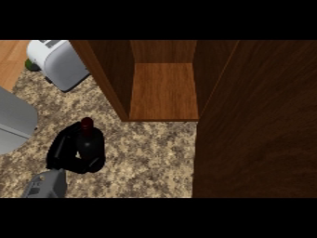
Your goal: Pick up the wine, place it into the cabinet and close the cabinet
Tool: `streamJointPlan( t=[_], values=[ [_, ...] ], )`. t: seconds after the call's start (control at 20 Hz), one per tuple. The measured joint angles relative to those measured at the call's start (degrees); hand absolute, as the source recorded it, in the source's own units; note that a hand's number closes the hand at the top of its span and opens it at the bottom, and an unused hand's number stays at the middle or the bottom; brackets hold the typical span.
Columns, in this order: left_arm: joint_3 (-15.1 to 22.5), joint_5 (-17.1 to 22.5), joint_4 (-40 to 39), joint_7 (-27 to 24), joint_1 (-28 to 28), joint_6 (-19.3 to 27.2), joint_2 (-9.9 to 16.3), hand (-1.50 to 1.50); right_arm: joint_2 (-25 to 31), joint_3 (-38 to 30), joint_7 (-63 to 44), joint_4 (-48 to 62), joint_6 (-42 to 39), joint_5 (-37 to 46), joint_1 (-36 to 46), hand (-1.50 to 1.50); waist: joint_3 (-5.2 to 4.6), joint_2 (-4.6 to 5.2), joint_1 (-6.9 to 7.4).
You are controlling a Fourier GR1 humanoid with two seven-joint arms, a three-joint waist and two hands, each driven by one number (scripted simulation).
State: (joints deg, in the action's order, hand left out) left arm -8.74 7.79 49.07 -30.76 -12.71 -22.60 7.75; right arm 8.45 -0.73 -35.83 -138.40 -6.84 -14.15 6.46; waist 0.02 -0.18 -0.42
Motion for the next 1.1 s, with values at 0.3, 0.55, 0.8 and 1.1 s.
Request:
streamJointPlan(
  t=[0.3,0.55,0.8,1.1],
  values=[
    [-1.4,-0.4,9.2,-5.2,9.2,5.6,-0.5,1.50,0.0,-0.6,1.1,0.3,-0.7,0.1,-0.6,-1.50,0.09,-0.23,0.55],
    [-1.1,-1.2,16.8,-6.3,13.7,9.9,-2.0,1.50,0.0,-1.0,1.2,0.3,-1.2,-0.1,-0.9,-1.50,0.05,-0.11,0.51],
    [-0.5,-2.4,25.1,-7.6,17.5,13.0,-3.0,1.50,-0.3,-0.4,0.7,0.0,-1.1,-0.2,-1.0,-1.50,0.02,-0.10,0.42],
    [1.8,1.5,37.1,0.4,20.0,11.3,-4.2,1.50,-0.3,-1.0,0.7,0.3,-1.4,-0.3,-0.7,-1.50,0.02,-0.06,0.42]
  ],
)
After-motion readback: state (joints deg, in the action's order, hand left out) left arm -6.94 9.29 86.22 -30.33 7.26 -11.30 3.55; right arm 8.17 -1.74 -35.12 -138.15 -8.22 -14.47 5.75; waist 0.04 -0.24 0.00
